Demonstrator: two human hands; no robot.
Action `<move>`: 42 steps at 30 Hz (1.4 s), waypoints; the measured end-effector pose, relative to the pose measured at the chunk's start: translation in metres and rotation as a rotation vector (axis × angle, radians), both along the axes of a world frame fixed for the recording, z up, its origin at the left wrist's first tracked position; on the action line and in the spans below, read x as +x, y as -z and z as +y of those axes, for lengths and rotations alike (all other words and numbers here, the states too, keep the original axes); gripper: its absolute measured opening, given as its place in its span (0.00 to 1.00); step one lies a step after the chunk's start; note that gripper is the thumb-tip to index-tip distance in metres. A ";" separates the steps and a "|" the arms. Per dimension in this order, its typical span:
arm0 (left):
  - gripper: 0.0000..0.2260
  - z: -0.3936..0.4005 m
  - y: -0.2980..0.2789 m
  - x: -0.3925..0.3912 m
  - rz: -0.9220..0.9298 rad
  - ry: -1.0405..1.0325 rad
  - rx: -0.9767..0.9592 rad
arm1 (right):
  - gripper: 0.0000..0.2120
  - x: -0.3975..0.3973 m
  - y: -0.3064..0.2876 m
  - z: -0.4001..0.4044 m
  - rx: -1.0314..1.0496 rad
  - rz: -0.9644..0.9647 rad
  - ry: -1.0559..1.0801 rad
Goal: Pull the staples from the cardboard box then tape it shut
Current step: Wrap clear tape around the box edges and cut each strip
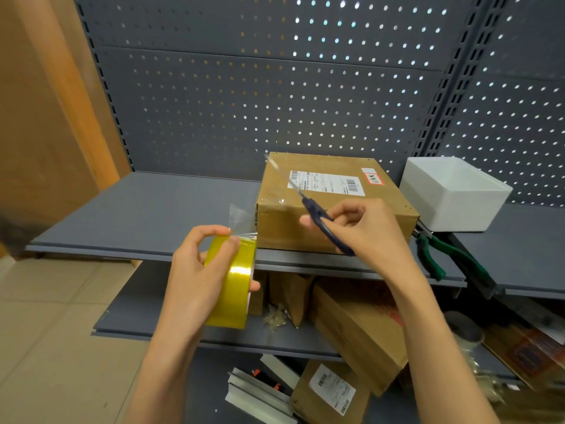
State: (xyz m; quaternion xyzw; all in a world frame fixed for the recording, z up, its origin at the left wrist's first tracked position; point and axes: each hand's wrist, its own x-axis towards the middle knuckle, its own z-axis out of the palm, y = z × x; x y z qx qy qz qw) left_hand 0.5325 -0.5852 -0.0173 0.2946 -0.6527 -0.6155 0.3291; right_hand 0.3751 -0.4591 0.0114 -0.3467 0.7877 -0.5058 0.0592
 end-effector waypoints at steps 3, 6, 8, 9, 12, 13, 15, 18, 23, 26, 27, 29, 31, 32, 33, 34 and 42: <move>0.05 -0.012 -0.003 -0.001 0.001 -0.020 -0.120 | 0.17 -0.008 -0.003 0.004 -0.062 0.045 0.068; 0.05 -0.033 -0.005 -0.007 -0.034 -0.071 -0.411 | 0.08 -0.016 -0.004 0.009 -0.069 0.103 0.126; 0.07 -0.050 -0.005 -0.014 -0.133 -0.104 -0.656 | 0.06 -0.019 -0.003 0.011 -0.074 0.129 0.155; 0.09 -0.057 -0.007 -0.017 -0.189 -0.111 -0.745 | 0.05 -0.020 -0.002 0.013 -0.078 0.133 0.174; 0.12 -0.076 -0.011 -0.033 -0.376 -0.133 -0.975 | 0.05 -0.024 -0.001 0.019 -0.101 0.155 0.258; 0.13 -0.081 -0.011 -0.038 -0.425 -0.129 -1.036 | 0.05 -0.026 -0.001 0.022 -0.109 0.163 0.285; 0.15 -0.094 -0.007 -0.048 -0.495 -0.095 -1.134 | 0.05 -0.029 -0.001 0.028 -0.112 0.176 0.337; 0.18 -0.110 0.005 -0.060 -0.566 -0.021 -1.243 | 0.09 -0.035 0.000 0.038 -0.110 0.191 0.421; 0.22 -0.116 0.021 -0.074 -0.644 0.013 -1.277 | 0.11 -0.045 0.006 0.059 -0.029 0.328 0.608; 0.21 -0.117 0.026 -0.079 -0.658 0.001 -1.290 | 0.12 -0.050 0.011 0.076 0.060 0.382 0.726; 0.21 -0.118 0.027 -0.080 -0.656 -0.006 -1.287 | 0.12 -0.052 0.014 0.081 0.096 0.391 0.759; 0.20 -0.118 0.029 -0.082 -0.665 -0.025 -1.271 | 0.12 -0.056 0.020 0.090 0.175 0.381 0.813; 0.19 -0.118 0.030 -0.084 -0.669 -0.035 -1.249 | 0.12 -0.059 0.028 0.097 0.233 0.346 0.842; 0.18 -0.117 0.031 -0.084 -0.666 -0.034 -1.244 | 0.12 -0.060 0.031 0.099 0.255 0.324 0.846; 0.17 -0.116 0.032 -0.084 -0.665 -0.032 -1.242 | 0.13 -0.060 0.035 0.100 0.279 0.304 0.847; 0.16 -0.115 0.033 -0.083 -0.663 -0.032 -1.243 | 0.13 -0.060 0.038 0.101 0.304 0.288 0.844; 0.17 -0.115 0.038 -0.082 -0.638 -0.029 -1.209 | 0.13 -0.065 0.052 0.098 0.446 0.221 0.828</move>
